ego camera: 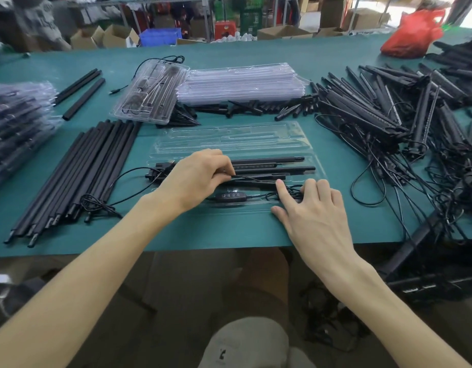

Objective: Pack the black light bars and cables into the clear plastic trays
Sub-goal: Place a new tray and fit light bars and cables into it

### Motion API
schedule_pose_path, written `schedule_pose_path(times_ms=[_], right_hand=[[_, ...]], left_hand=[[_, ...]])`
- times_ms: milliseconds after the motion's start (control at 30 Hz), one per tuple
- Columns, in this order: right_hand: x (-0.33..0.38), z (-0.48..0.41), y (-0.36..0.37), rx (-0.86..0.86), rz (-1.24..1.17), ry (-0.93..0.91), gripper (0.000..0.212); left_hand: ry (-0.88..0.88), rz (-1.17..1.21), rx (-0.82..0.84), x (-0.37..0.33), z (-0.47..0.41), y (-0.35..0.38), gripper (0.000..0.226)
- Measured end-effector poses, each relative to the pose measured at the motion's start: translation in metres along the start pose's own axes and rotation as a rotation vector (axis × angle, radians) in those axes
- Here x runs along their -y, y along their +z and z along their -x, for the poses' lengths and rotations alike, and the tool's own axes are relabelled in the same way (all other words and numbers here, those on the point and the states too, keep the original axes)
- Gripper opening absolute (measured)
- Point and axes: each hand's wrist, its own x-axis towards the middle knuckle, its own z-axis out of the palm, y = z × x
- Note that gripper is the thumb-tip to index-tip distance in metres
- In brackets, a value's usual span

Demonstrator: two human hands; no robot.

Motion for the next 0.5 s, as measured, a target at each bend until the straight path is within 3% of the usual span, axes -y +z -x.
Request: schedule_pose_path(times_ms=[200, 333, 500], right_hand=[[0.004, -0.002, -0.003, 0.039, -0.012, 0.042, 0.059], [0.005, -0.003, -0.006, 0.063, -0.022, 0.065, 0.046], [0.004, -0.002, -0.006, 0.06, -0.01, 0.078, 0.044]], left_hand=[[0.009, -0.084, 0.03, -0.016, -0.004, 0.005, 0.011], [0.003, -0.185, 0.015, -0.025, -0.002, 0.007, 0.018], [0.064, -0.303, -0.02, -0.037, 0.005, 0.017, 0.024]])
